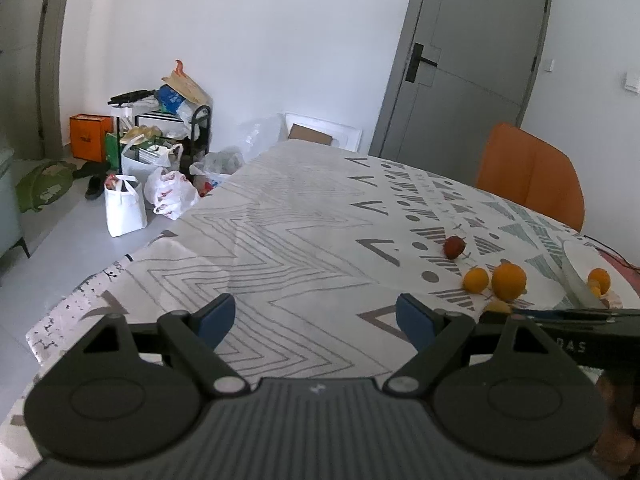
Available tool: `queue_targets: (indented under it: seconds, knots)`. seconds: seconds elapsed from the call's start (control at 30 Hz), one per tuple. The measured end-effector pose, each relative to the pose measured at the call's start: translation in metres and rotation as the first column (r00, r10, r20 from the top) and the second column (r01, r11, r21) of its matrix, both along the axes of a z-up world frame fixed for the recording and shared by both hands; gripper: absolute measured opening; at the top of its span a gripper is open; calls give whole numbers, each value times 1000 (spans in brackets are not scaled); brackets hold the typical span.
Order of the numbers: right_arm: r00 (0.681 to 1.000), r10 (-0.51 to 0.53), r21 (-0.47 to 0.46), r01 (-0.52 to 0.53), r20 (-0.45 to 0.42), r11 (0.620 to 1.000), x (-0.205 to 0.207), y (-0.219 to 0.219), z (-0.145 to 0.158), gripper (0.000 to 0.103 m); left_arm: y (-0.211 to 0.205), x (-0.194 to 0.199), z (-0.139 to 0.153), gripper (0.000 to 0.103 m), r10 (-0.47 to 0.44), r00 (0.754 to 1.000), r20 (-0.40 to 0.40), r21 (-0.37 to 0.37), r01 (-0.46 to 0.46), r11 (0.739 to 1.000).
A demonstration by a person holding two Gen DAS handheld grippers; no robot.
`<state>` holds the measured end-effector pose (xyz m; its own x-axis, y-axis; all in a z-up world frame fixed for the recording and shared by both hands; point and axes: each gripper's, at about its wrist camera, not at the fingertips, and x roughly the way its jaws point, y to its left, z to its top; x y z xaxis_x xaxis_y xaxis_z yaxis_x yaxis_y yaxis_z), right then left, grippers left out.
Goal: Organize fruits
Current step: 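Lower the right tool onto a small yellow-brown round fruit and close it, then close the left tool on a small tangerine while the right tool holds the yellow-brown fruit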
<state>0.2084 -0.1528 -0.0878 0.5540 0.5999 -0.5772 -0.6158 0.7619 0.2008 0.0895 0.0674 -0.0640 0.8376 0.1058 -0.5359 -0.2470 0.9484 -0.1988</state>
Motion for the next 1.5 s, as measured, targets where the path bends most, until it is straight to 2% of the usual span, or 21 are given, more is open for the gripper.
queue_targets:
  seconds: [0.1,0.27,0.4,0.43,0.53,0.9,1.23,1.27,1.4,1.5]
  knots:
    - [1000,-28,17,28,-9,999,2,-5,1,24,-2,6,1,75,-39,999,-2,-24,39,999]
    - [997,-83,31,83,6,996,-2,-17,4,24,-16,22,4,68,-119,993,-9,-10,119,993]
    - [993,-121,52,120,11,991,-6,-29,6,24,-33,37,7,67,-201,980,0,5,201,980]
    - [992,-127,54,126,13,991,-8,-32,6,24,-37,41,7,62,-219,976,1,8,219,976]
    - [990,-141,55,140,20,989,-12,-40,5,24,-48,53,5,57,-272,962,-10,0,272,962]
    - [976,-217,91,214,29,973,-18,-64,2,24,-72,88,-10,56,-358,931,-70,4,359,933]
    - [956,-292,88,289,29,953,-16,-83,-1,24,-87,107,-16,52,-383,920,-82,44,388,921]
    - [954,-300,88,297,28,951,-14,-85,-2,24,-89,109,-17,51,-382,921,-81,54,387,921]
    - [951,-307,85,305,19,949,-11,-89,-3,24,-90,113,-19,22,-381,922,-71,75,385,920]
    - [951,-309,88,306,18,948,-7,-89,-4,24,-87,112,-19,21,-393,917,-62,59,396,916]
